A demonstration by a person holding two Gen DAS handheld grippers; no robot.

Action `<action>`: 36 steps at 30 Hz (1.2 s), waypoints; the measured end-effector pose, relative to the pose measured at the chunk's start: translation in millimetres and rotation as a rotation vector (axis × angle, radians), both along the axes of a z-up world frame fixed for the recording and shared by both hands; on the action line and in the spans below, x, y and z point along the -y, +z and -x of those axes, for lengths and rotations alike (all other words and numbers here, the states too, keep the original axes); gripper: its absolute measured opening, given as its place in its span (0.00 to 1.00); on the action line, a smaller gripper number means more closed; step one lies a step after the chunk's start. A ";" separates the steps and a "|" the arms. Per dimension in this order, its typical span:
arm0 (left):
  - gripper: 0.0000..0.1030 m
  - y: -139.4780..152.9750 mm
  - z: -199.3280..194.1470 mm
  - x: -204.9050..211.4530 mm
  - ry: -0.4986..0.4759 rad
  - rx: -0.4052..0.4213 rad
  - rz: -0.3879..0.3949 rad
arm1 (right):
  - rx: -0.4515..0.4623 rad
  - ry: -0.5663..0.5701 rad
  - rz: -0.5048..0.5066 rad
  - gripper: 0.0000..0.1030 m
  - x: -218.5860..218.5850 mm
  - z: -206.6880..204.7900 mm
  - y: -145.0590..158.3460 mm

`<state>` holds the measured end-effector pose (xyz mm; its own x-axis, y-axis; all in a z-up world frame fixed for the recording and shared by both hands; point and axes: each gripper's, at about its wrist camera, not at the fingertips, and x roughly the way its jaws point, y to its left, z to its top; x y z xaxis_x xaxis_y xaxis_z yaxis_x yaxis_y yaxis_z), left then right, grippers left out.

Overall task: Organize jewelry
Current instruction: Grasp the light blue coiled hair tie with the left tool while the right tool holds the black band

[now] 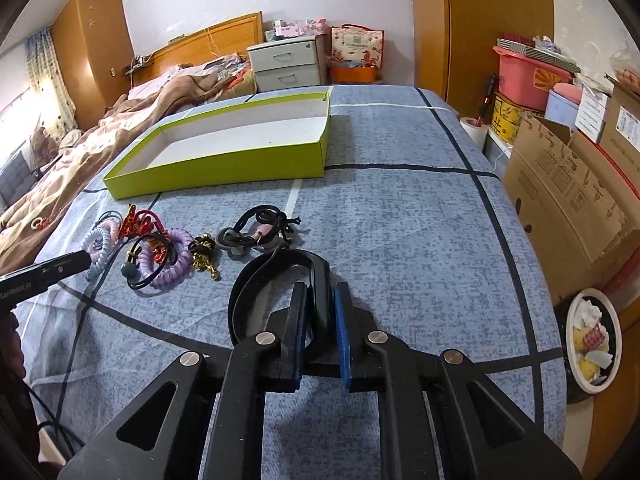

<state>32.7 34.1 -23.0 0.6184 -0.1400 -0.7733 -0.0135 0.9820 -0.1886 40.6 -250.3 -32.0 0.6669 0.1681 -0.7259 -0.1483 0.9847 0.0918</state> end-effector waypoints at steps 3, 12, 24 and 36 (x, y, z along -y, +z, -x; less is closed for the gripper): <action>0.25 -2.2 -1.6 2.2 -0.003 -0.012 -0.024 | 0.001 0.000 -0.013 0.14 1.6 1.9 -0.9; 0.11 -0.7 -0.5 5.2 -0.043 -0.010 -0.060 | 0.002 -0.002 -0.016 0.13 1.8 2.6 -0.5; 0.10 6.7 13.0 -3.9 -0.088 0.015 -0.011 | 0.026 -0.017 -0.033 0.13 2.4 7.6 5.6; 0.12 -2.1 11.8 4.1 -0.118 -0.029 -0.092 | 0.041 -0.013 -0.049 0.13 -1.2 10.2 9.6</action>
